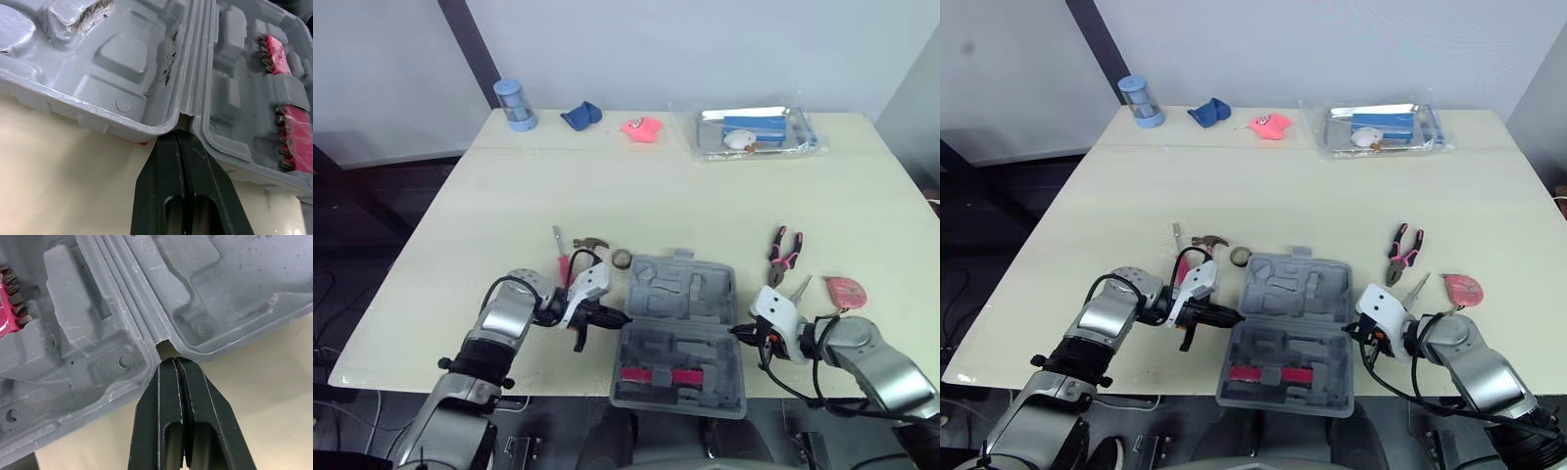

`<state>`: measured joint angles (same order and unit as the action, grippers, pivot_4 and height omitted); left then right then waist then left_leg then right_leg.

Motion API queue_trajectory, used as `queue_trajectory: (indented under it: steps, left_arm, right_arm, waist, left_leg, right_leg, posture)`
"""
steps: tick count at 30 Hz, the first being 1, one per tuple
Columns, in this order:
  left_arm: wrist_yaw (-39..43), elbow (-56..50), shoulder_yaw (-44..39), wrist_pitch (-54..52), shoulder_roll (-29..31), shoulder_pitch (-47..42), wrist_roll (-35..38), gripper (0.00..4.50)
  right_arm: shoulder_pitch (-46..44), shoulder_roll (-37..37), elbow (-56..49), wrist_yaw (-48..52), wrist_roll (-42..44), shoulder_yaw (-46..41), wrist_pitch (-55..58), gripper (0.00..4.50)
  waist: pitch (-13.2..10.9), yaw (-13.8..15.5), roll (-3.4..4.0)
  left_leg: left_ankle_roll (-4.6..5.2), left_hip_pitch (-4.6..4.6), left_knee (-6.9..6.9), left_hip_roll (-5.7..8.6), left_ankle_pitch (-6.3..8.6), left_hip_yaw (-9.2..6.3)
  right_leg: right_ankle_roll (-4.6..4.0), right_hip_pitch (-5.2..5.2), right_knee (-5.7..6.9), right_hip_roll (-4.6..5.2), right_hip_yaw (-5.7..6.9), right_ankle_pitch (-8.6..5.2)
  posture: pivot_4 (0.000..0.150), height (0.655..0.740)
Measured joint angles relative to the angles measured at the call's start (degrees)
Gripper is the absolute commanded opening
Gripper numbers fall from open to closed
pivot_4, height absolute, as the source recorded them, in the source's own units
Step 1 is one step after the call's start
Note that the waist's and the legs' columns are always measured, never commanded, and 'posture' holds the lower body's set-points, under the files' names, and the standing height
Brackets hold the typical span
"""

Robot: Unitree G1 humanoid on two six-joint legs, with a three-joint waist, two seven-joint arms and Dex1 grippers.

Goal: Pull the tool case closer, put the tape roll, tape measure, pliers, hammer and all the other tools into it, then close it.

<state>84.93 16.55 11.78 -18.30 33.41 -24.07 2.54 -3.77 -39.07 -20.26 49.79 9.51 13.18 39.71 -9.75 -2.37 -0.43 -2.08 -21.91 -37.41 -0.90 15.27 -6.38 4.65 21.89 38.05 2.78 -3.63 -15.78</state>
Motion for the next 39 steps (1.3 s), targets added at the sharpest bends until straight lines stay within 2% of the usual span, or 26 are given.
queue_trajectory:
  steps: [15, 39]
  left_arm:
    - [-0.2, -5.2, 2.1, -1.4, 2.7, 5.6, 2.0, 0.0]
    - [-1.7, -3.9, 3.0, 2.2, 2.7, 5.1, 2.2, 0.0]
  right_arm:
    - [1.2, -1.3, -1.7, 1.1, 2.1, 0.1, 1.8, 0.04]
    - [1.5, -2.6, -2.2, 1.3, 3.8, 0.3, 2.4, 0.04]
  waist:
    - [0.0, 0.0, 0.0]
    - [0.0, 0.0, 0.0]
  left_leg:
    - [0.0, 0.0, 0.0, -0.01, 0.0, 0.01]
    - [0.0, 0.0, 0.0, -0.01, 0.0, 0.01]
  right_leg:
    - [0.0, 0.0, -0.01, 0.0, 0.0, 0.0]
    - [0.0, -0.01, -0.01, 0.0, 0.0, 0.0]
  posture:
    - [0.15, 0.74]
    - [0.15, 0.74]
